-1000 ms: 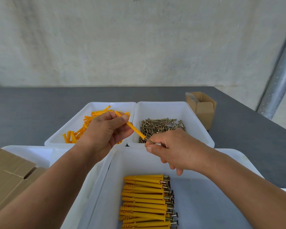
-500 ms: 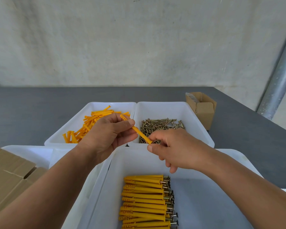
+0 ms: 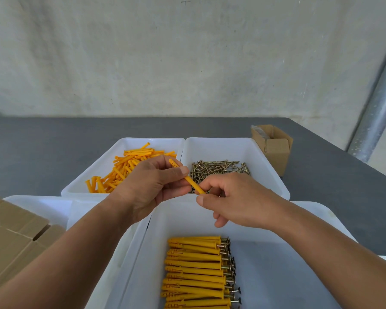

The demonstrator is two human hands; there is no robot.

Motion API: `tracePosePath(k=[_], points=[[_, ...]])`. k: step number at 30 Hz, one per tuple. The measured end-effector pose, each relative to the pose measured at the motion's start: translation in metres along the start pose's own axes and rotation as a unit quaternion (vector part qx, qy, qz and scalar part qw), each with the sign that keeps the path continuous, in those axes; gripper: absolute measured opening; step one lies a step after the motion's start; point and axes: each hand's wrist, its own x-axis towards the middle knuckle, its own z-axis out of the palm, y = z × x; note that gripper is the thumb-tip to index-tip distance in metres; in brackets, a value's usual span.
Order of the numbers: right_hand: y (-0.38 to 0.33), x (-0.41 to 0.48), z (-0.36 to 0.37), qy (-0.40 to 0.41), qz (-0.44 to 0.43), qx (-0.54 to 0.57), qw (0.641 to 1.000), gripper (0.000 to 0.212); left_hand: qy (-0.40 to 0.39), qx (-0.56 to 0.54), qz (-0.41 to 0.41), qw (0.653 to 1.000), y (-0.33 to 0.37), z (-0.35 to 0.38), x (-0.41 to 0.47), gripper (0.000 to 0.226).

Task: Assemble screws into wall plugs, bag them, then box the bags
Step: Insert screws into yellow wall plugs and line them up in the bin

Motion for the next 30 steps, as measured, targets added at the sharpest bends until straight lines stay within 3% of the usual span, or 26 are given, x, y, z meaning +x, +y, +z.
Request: tracePosePath(k=[18, 22, 26, 30], points=[[-0.005, -0.003, -0.002, 0.011, 0.006, -0.021, 1.000, 0.013, -0.024, 0.082, -0.015, 0.996, 0.003, -0.001, -0.003, 0.028], [-0.006, -0.005, -0.002, -0.028, 0.017, -0.073, 0.997, 0.013, 0.020, 0.070, -0.014, 0.997, 0.002, -0.005, -0.001, 0.033], [-0.003, -0.007, 0.004, -0.073, 0.022, -0.143, 0.987, 0.013, 0.087, 0.075, -0.006, 0.993, 0.001, -0.012, 0.005, 0.014], [0.002, -0.003, 0.017, -0.081, -0.015, -0.244, 0.966, 0.019, 0.154, 0.119, 0.018, 0.981, 0.000, -0.023, 0.010, 0.016]])
